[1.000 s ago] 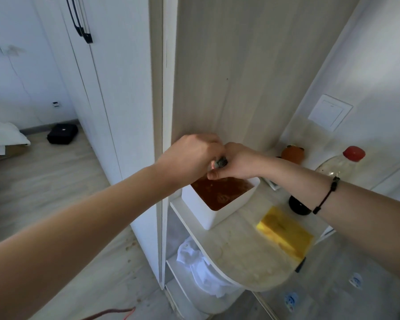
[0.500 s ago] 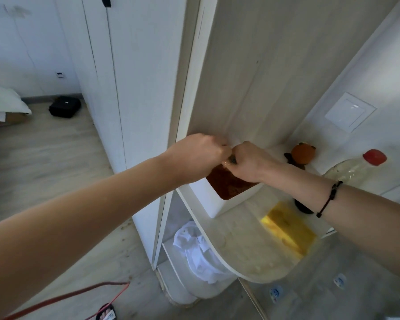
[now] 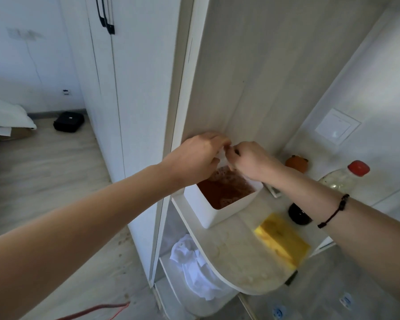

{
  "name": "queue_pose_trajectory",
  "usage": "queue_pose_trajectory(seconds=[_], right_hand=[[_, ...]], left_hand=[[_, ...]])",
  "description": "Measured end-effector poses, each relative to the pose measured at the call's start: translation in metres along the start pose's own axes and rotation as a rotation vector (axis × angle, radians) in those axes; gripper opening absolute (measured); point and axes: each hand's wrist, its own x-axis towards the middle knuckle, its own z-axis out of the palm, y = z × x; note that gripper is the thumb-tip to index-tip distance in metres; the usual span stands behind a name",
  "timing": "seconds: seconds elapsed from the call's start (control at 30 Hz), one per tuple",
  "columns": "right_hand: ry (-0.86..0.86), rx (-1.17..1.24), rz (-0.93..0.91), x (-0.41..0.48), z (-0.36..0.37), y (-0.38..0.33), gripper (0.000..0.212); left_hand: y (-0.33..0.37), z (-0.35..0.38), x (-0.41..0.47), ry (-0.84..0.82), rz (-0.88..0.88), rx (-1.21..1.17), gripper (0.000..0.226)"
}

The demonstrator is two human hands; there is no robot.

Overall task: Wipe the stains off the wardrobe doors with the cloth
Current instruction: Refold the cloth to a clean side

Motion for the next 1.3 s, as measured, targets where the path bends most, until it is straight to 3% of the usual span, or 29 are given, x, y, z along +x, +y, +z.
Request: queue_pose_trajectory(seconds=[0.1, 0.17, 0.33, 0.47, 0.8, 0.87, 1.07, 1.2, 1.3], right_hand=[[-0.04, 0.195, -0.023, -0.001, -0.021, -0.008, 0.021], [-0.015, 0.269, -0.059, -0.001, -0.032, -0.008, 0.012], [0.098, 0.308, -0.103, 0.002, -0.015, -0.003, 0.034], [0.127, 0.195, -0.077, 0.002, 0.014, 0.003, 0.05], [0.008, 0.165, -0.042, 0.005, 0.041, 0.009, 0.036], [0.004, 0.194, -0.032, 0.006, 0.043, 0.014, 0.033], [0.035, 0.265, -0.056, 0.0, 0.041, 0.012, 0.052], [0.043, 0.364, 0.004, 0.0, 0.02, 0.011, 0.059], [0.115, 0.411, 0.001, -0.004, 0.018, 0.019, 0.046]], left_hand=[[0.005, -0.006, 0.003, -0.027, 0.0, 0.026, 0.043], [0.011, -0.01, 0.008, -0.008, -0.002, 0.053, 0.039], [0.018, -0.013, 0.008, -0.027, 0.0, 0.103, 0.03], [0.02, -0.006, 0.003, -0.098, -0.036, 0.169, 0.034], [0.031, 0.004, 0.0, -0.24, -0.163, 0.297, 0.022], [0.032, 0.004, -0.002, -0.263, -0.199, 0.242, 0.028], [0.034, 0.006, -0.011, -0.316, -0.236, 0.165, 0.04], [0.038, -0.003, -0.008, -0.287, -0.236, 0.056, 0.081], [0.03, -0.013, -0.011, -0.261, -0.225, 0.002, 0.073]])
